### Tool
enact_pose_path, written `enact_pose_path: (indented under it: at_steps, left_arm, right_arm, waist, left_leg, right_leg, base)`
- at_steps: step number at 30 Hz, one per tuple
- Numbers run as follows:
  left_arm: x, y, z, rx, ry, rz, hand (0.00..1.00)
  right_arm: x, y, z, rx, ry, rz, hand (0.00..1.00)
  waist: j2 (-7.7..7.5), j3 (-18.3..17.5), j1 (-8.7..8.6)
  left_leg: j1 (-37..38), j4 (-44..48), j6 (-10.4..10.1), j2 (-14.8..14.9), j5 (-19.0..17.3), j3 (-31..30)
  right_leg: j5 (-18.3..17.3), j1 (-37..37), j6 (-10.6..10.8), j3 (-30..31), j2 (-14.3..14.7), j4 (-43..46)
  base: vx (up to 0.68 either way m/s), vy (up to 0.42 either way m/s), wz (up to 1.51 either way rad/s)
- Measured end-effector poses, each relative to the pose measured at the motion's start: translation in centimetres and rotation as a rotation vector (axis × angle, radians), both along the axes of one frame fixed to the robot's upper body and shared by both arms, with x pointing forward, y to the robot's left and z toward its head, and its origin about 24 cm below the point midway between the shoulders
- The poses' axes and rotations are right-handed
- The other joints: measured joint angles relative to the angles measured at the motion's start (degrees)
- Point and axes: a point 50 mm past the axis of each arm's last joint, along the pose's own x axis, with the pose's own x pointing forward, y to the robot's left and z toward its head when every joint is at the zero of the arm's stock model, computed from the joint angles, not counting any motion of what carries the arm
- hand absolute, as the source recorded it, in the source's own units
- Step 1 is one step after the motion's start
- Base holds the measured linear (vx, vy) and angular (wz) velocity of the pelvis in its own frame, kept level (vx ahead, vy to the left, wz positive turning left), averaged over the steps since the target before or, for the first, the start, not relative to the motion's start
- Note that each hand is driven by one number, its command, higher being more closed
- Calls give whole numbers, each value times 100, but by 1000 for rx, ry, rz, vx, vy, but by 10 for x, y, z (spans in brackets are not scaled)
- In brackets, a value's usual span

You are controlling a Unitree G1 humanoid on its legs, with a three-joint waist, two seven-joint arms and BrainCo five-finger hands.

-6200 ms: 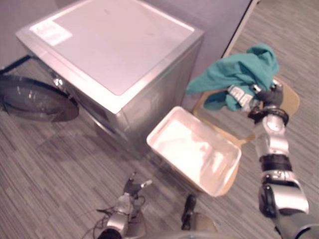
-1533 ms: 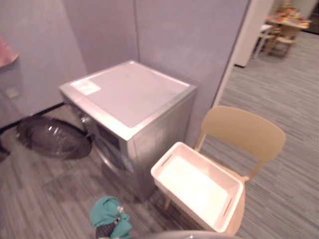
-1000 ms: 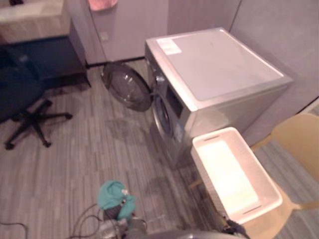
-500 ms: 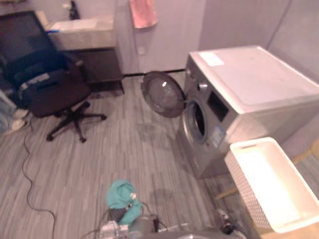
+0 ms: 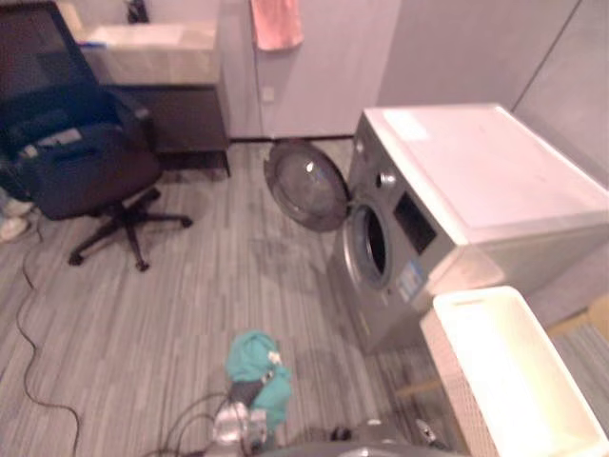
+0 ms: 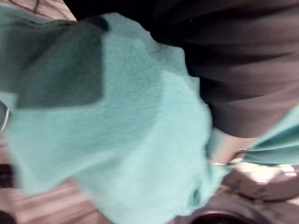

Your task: Pick up the laundry basket with both hands and put the clothes into the washing machine.

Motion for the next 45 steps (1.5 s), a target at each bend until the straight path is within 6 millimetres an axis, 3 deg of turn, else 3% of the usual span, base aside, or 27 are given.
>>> enact_pose_path:
  at_steps: [1, 2, 3, 6, 8, 11, 14, 15, 16, 17, 18, 19, 20, 22, 23, 24, 26, 27, 28, 30, 32, 33, 34, 35, 38, 42, 45]
  left_arm:
    - [-3, 5, -1, -2, 6, 30, 100]
    - [-4, 4, -1, -8, 7, 41, 100]
    - [-7, 15, -1, 10, 15, 79, 100]
    - [-7, 18, -1, 16, 10, 82, 100]
    - [-7, 18, 0, 25, 5, 93, 100]
    - [-4, 21, 0, 37, -6, 95, 100]
    - [-1, 24, 0, 50, -13, 114, 100]
    - [0, 23, -1, 49, -10, 110, 100]
    - [-2, 19, -5, 41, 15, 102, 100]
    - [0, 24, -6, 56, 21, 88, 100]
    - [2, 32, -5, 80, 21, 83, 100]
    - [4, 43, -4, 113, 19, 77, 100]
    - [0, 52, -5, 139, 40, 64, 100]
    - [-2, 52, -6, 143, 51, 50, 100]
    - [-1, 51, -6, 150, 52, 27, 100]
    - [-3, 49, -7, 147, 56, 16, 100]
    - [-8, 45, -9, 145, 70, -15, 100]
    - [-12, 44, -10, 145, 79, -17, 100]
    - [-15, 47, -11, 152, 92, -14, 100]
    - [-16, 48, -11, 154, 94, -6, 100]
    - [-16, 42, -12, 137, 98, -5, 100]
    - [-11, 38, -12, 124, 89, 0, 100]
    - [-8, 35, -12, 114, 83, -3, 100]
    - [-4, 32, -14, 107, 93, -8, 100]
    - [1, 10, -15, 49, 93, -22, 100]
    - [3, 11, -13, 59, 83, -25, 100]
    - [17, 11, 0, 58, -11, -14, 100]
  right_arm:
    - [4, -4, 2, -12, -12, -1, 0]
    - [6, -5, 2, -18, -18, 3, 0]
    - [18, -2, 4, -30, -39, 43, 0]
    - [42, 6, 10, -35, -109, 117, 0]
    - [58, 16, 13, -17, -148, 131, 0]
    - [64, 27, 11, 14, -142, 146, 0]
    - [46, 16, 5, -4, -74, 124, 0]
    - [44, 12, 4, -13, -61, 127, 0]
    - [30, 0, 2, -34, -16, 113, 0]
    - [17, -1, -2, -22, 34, 98, 0]
    - [11, 5, -5, 4, 56, 91, 0]
    - [3, 13, -8, 40, 78, 60, 0]
    - [-8, 15, -10, 64, 103, -9, 0]
    - [-22, 13, -11, 71, 125, -73, 0]
    - [-30, 13, -12, 77, 141, -95, 0]
    - [-29, 12, -12, 76, 138, -99, 0]
    - [-25, 7, -10, 66, 119, -106, 0]
    - [-19, 4, -9, 59, 94, -108, 0]
    - [-14, 2, -8, 53, 73, -85, 0]
    - [-6, 0, -6, 34, 54, -29, 0]
    - [-2, -3, -4, 14, 37, 9, 0]
    - [2, -2, -3, 7, 22, 26, 0]
    - [1, -1, -4, 9, 27, 30, 0]
    - [-3, -2, -4, 9, 40, 28, 0]
    - [-17, -1, -7, 22, 70, -30, 0]
    - [-24, 5, -8, 40, 81, -76, 0]
    - [-17, 4, -6, 31, 57, -74, 0]
  waist:
    - [142, -14, 18]
    - [172, -1, 28]
    - [114, 26, 103]
    - [93, 18, 163]
    - [43, 34, 199]
    - [-30, 78, 244]
    - [-73, 94, 314]
    - [-49, 92, 320]
    - [105, 44, 302]
    - [62, 22, 303]
    - [-128, 24, 260]
    - [-336, -27, 212]
    - [-430, -71, 154]
    - [-425, -104, 158]
    - [-410, -165, 173]
    - [-395, -171, 150]
    - [-283, -147, 145]
    - [-205, -139, 113]
    - [-167, -121, 18]
    - [-156, -103, 26]
    - [-64, -103, 10]
    - [-86, -68, 4]
    - [-107, -66, -19]
    - [-177, -29, -28]
    - [-122, 16, -52]
    - [-145, -11, -11]
    - [-98, 41, 29]
  left_leg:
    - [-237, 791, -299, 225, 428, -68]
    - [-318, 1123, -338, 308, 708, -61]
    - [-570, 1992, -266, 515, 1478, 129]
    - [-781, 2064, 317, 708, 965, 507]
    - [-875, 1173, 389, 732, 602, 661]
    - [-906, -873, 308, 777, 599, 155]
    - [-875, -2551, -18, 866, 848, -1407]
    - [-875, -2648, -1, 877, 871, -1521]
    - [-915, -2679, -122, 878, 1151, -1626]
    - [-1048, -2233, -756, 676, 1591, -1512]
    - [-1068, -2149, -741, 533, 1530, -1420]
    - [-1081, -2152, -685, 371, 1486, -1332]
    - [-1082, -2094, -568, 210, 1420, -1281]
    - [-1067, -1970, -296, -4, 1263, -1115]
    - [-1041, -1923, -126, -162, 1164, -922]
    - [-997, -1910, -50, -226, 1121, -813]
    - [-681, -2007, 191, -364, 1021, -423]
    - [-413, -2164, 335, -350, 1000, -83]
    - [-103, -2356, 427, -350, 1006, 214]
    - [406, -2695, 491, -331, 1017, 725]
    - [673, -2911, 603, -266, 887, 1080]
    - [816, -3074, 601, -244, 893, 1270]
    - [836, -3170, 590, -245, 902, 1351]
    - [815, -3256, 504, -276, 930, 1381]
    - [1155, -3912, 258, -244, 1190, 1238]
    - [1371, -3904, 145, 11, 1257, 1109]
    - [552, -1844, 34, 379, 658, 1037]
  right_leg:
    - [-40, 256, -37, 2, 210, -96]
    - [-54, 366, -44, 43, 277, -138]
    - [-34, 783, -87, 358, 371, -415]
    - [3, 1116, -60, 881, 315, -759]
    - [66, 1229, 16, 1256, 155, -916]
    - [73, 1338, 110, 1677, -136, -900]
    - [-142, 1556, 693, 2010, -493, -889]
    - [-230, 1628, 834, 2084, -561, -898]
    - [-376, 1739, 1075, 2164, -641, -898]
    - [-398, 1790, 1125, 2327, -894, -887]
    - [-320, 1771, 1053, 2402, -1061, -863]
    - [-33, 1656, 1051, 2484, -1210, -761]
    - [622, 1492, 1292, 2644, -1306, -623]
    - [1269, 1258, 1453, 2886, -1483, -324]
    - [1649, 962, 1391, 3129, -1628, 27]
    - [1862, 842, 1288, 3204, -1712, 191]
    - [2595, 421, 494, 3195, -1948, 717]
    - [2153, 9, 139, 3039, -1992, 1372]
    - [1462, -318, 64, 2340, -2021, 1942]
    - [815, -541, 83, 1158, -1938, 2236]
    - [256, -568, 331, 504, -1636, 2147]
    - [31, -599, 663, 464, -1302, 1751]
    - [-31, -550, 747, 279, -1106, 1206]
    - [-114, -247, 367, -123, -1026, 455]
    - [77, -2, 279, -278, -734, -109]
    - [95, 493, 261, -493, -392, -654]
    - [82, 781, 242, -531, -184, -912]
  base:
    - [364, -74, -22]
    - [459, -94, -71]
    - [327, -57, -86]
    - [314, -10, -92]
    - [326, 95, -99]
    - [329, 232, -89]
    - [353, 416, -56]
    - [352, 518, -43]
    - [389, 590, -43]
    - [400, 606, -32]
    - [385, 569, -12]
    - [414, 593, 3]
    - [323, 449, 1]
    - [307, 476, -10]
    - [235, 412, -23]
    - [210, 406, -44]
    - [163, 333, -69]
    - [119, 293, -108]
    - [82, 265, -112]
    - [26, 202, -138]
    - [-11, 85, -142]
    - [-4, 15, -98]
    - [13, -43, -92]
    - [10, -51, -49]
    - [98, -73, -8]
    - [183, -140, 18]
    - [204, -76, 5]
